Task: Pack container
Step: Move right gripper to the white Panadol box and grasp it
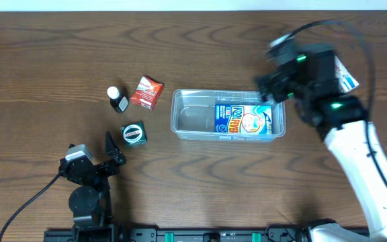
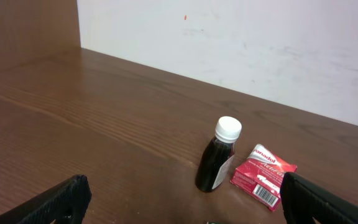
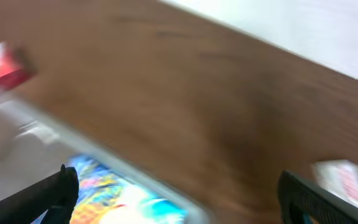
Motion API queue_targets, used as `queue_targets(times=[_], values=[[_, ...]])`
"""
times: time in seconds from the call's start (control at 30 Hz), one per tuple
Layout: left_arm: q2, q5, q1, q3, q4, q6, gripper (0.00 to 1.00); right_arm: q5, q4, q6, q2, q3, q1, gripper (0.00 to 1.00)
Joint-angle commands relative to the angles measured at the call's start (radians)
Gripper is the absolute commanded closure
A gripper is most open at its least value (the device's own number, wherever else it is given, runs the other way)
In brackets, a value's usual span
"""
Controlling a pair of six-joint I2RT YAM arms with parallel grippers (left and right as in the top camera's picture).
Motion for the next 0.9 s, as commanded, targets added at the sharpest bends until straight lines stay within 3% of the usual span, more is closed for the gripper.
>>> queue_targets(times=[0.0,0.2,0.53,0.87], values=[[0.000,-0.002,0.002,-0.031,-0.019,0.017,0.02,-0.003,0.024,0.045,0.018,0.010,-0.121,0.01],[0.000,-0.002,0.002,-0.031,-0.019,0.017,0.02,-0.011,-0.055,0.027,0.195,0.189,-0.312,0.01],[0.000,-0.002,0.002,-0.031,-0.019,0.017,0.02,0.071,-0.405,-0.084,0.594,0.679,-0.369,0.01],[0.000,-0.002,0.002,-0.031,-0.019,0.017,0.02,0.068,-0.503,-0.229,0.766,0.735,-0.457,0.01]])
